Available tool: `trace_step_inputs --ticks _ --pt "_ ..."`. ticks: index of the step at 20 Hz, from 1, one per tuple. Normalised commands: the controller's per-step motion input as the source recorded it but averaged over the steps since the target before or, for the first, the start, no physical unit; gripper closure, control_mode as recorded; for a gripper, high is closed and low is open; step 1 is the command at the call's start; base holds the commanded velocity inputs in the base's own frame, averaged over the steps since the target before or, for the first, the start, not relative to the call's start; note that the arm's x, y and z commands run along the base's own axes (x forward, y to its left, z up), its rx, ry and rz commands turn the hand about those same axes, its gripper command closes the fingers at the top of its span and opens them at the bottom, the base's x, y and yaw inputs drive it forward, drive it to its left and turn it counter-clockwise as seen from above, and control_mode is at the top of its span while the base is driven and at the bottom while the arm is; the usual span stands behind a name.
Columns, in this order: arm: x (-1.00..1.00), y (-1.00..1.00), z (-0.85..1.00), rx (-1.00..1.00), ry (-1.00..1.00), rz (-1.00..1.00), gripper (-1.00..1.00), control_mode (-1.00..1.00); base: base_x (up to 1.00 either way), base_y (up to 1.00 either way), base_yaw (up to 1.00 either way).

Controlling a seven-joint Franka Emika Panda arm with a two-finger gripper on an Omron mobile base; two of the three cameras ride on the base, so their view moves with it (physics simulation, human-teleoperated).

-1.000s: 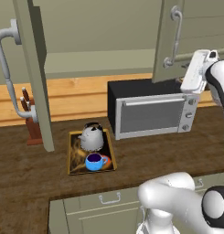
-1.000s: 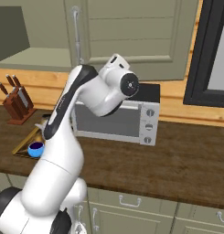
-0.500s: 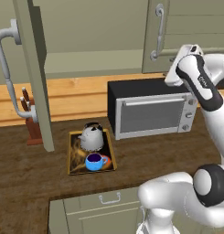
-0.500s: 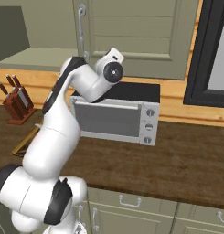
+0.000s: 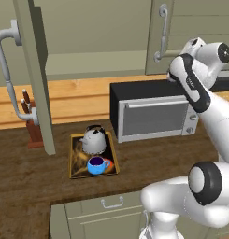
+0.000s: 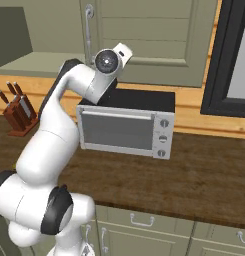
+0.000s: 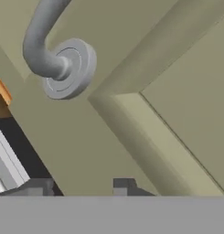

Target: Pick the kettle from the counter and place it on the tray. Then pick the mug from the cabinet and place it on the tray. Then close the cabinet doors.

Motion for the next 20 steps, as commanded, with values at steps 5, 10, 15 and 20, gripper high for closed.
trace_step_inputs --ticks 5,10,15,20 --pt "0.00 0.00 -0.82 -0.05 0.10 -0.11 -1.00 -1.00 0.00 0.00 0.00" --pt "-0.06 0.00 -0.91 -0.03 0.10 -0.07 -1.00 -1.00 0.00 0.00 0.00" --pt "-0.60 0.00 -0.27 0.01 0.01 -0.01 -1.00 -1.00 0.00 0.00 0.00" --pt "-0.79 0.00 0.54 0.01 -0.10 0.00 -1.00 -1.00 0.00 0.00 0.00"
